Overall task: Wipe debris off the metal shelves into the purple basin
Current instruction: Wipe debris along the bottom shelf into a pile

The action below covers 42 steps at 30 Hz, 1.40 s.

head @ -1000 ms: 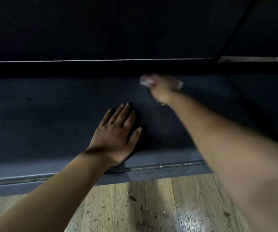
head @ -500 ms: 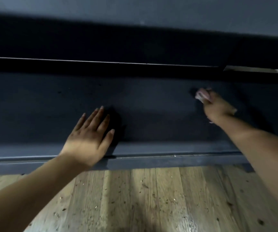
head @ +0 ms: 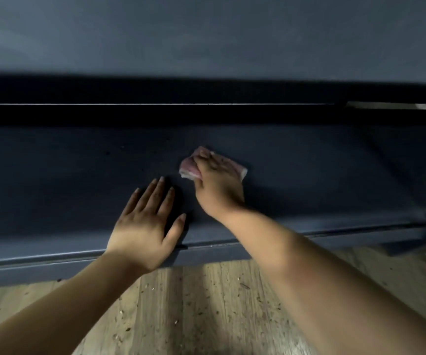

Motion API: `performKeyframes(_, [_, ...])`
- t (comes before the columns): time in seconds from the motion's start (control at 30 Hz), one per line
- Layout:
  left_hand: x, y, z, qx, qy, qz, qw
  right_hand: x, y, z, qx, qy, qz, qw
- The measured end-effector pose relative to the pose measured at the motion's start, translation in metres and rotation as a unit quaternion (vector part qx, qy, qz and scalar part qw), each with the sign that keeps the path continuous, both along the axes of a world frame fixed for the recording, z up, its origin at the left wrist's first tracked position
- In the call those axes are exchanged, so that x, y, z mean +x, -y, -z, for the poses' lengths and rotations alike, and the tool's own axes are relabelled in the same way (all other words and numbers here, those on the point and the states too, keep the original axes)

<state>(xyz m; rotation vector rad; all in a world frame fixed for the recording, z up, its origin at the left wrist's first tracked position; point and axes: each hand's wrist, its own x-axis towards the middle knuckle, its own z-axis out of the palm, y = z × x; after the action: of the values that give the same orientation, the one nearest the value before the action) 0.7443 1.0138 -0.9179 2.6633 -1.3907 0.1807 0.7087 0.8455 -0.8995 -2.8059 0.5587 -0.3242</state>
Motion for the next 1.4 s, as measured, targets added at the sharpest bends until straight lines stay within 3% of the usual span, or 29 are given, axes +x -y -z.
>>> performKeyframes(0.13, [0.003, -0.003, 0.000, -0.012, 0.013, 0.013, 1.000, -0.012, 0.004, -0.018, 0.028, 0.023, -0.014, 0.999])
performKeyframes(0.2, [0.007, -0.008, 0.000, -0.014, 0.023, 0.024, 0.999, -0.031, 0.023, -0.022, 0.022, 0.038, 0.036, 0.998])
performKeyframes(0.33, [0.024, -0.029, -0.004, -0.011, 0.051, 0.041, 0.998, -0.077, 0.054, -0.019, 0.012, -0.031, 0.155, 0.987])
performKeyframes(0.43, [0.036, -0.049, -0.002, -0.012, 0.047, 0.034, 0.998, -0.090, 0.044, -0.013, 0.020, -0.053, 0.190, 0.980])
performKeyframes(0.73, [0.038, -0.054, 0.006, -0.035, 0.037, 0.024, 0.998, -0.006, -0.072, -0.007, 0.014, -0.032, 0.057, 0.998])
performKeyframes(0.87, [0.038, -0.054, 0.006, -0.046, 0.031, 0.029, 0.998, -0.007, -0.068, -0.014, 0.054, -0.020, 0.044, 0.997])
performKeyframes(1.0, [0.039, -0.058, 0.001, -0.045, 0.026, 0.031, 0.998, -0.069, -0.028, -0.008, -0.030, 0.070, 0.116, 0.990])
performKeyframes(1.1, [0.040, -0.067, -0.002, -0.040, 0.038, 0.034, 0.998, -0.106, -0.002, 0.002, -0.036, 0.045, 0.211, 0.976])
performKeyframes(1.4, [0.059, -0.105, 0.000, -0.035, 0.016, -0.020, 0.999, -0.052, -0.070, 0.005, -0.051, 0.036, 0.158, 0.985])
